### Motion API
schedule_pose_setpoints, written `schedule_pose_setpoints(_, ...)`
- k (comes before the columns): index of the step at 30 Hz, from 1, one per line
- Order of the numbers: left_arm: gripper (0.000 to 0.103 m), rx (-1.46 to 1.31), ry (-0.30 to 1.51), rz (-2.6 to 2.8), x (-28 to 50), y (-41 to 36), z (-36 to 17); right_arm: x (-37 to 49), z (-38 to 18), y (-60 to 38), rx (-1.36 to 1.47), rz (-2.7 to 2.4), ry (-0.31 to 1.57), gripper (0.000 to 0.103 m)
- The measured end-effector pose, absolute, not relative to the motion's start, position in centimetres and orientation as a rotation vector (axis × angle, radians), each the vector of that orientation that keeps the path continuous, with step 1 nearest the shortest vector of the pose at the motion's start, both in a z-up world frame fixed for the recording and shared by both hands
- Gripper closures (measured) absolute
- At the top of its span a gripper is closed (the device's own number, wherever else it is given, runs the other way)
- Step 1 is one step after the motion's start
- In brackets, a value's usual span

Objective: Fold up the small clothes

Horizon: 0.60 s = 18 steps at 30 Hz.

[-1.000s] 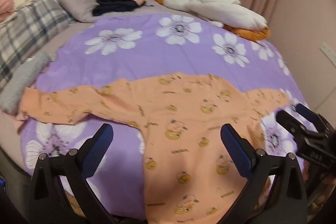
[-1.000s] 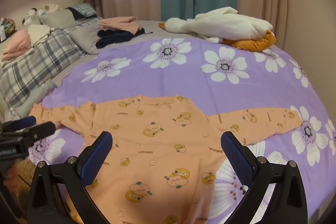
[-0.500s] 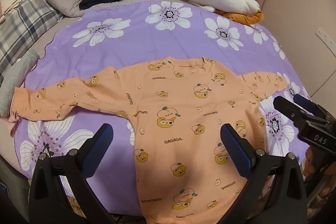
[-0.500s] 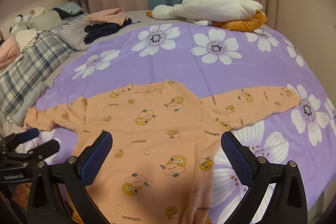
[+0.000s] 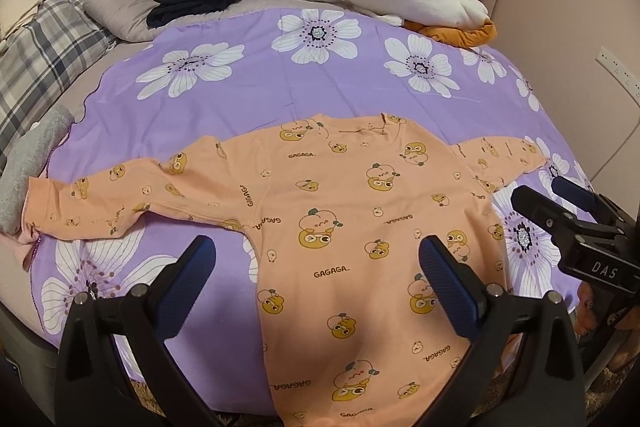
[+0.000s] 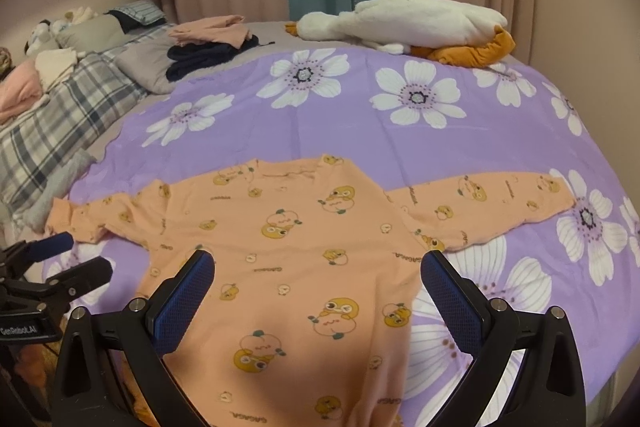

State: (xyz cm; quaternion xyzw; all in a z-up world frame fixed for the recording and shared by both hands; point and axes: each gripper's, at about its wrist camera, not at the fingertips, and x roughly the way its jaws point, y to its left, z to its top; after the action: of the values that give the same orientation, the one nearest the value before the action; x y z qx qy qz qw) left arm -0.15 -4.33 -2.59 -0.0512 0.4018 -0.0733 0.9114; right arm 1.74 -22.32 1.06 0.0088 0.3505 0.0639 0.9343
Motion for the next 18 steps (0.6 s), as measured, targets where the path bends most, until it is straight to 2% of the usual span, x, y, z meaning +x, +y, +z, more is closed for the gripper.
schedule_pose_setpoints(18,0.002,-0.125,0.808,-0.126,-0.3,-3.2,-2.6,2.2,0.8,-22.1,0.071,0.176,0.720,0.001)
